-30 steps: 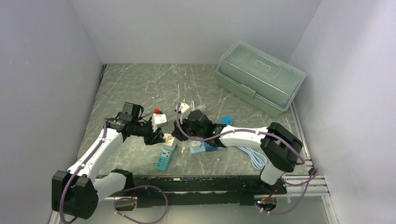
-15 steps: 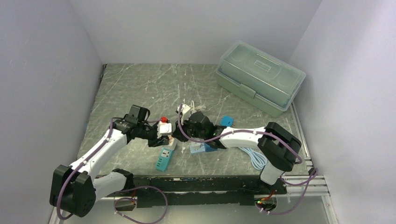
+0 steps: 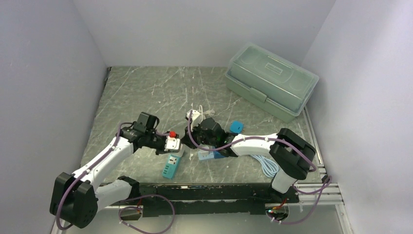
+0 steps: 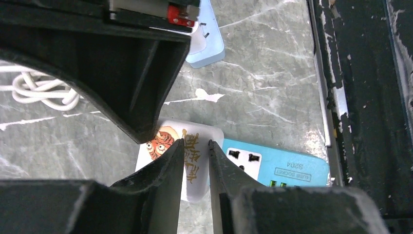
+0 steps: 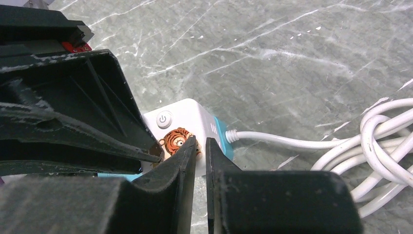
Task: Insert the plug
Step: Insert the plug into the socket.
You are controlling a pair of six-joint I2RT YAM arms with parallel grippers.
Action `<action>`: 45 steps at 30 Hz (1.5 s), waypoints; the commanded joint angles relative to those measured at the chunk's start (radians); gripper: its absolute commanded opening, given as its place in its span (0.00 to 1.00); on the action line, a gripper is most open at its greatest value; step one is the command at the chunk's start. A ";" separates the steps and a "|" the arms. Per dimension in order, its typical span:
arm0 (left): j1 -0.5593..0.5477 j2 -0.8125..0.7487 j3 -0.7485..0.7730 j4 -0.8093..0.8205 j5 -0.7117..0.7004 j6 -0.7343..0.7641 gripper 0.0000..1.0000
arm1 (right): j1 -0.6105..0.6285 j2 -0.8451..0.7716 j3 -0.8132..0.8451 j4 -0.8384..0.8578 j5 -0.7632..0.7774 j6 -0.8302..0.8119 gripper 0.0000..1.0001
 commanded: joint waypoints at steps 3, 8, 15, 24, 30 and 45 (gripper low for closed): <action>-0.001 -0.004 -0.103 -0.151 -0.151 0.183 0.22 | 0.010 0.044 -0.026 -0.141 -0.058 -0.035 0.14; -0.001 -0.019 -0.140 -0.152 -0.162 0.231 0.16 | 0.010 0.057 -0.012 -0.160 -0.073 -0.048 0.12; -0.001 -0.003 -0.179 -0.143 -0.177 0.309 0.03 | 0.011 0.093 0.001 -0.181 -0.094 -0.067 0.10; -0.001 0.062 -0.119 -0.258 -0.219 0.429 0.02 | 0.028 0.087 -0.036 -0.200 -0.108 -0.075 0.00; -0.001 0.009 -0.073 -0.307 -0.245 0.423 0.02 | 0.028 0.046 0.055 -0.292 -0.099 -0.103 0.00; -0.006 -0.012 -0.032 -0.283 -0.218 0.363 0.04 | -0.071 -0.094 0.226 -0.433 -0.031 -0.077 0.36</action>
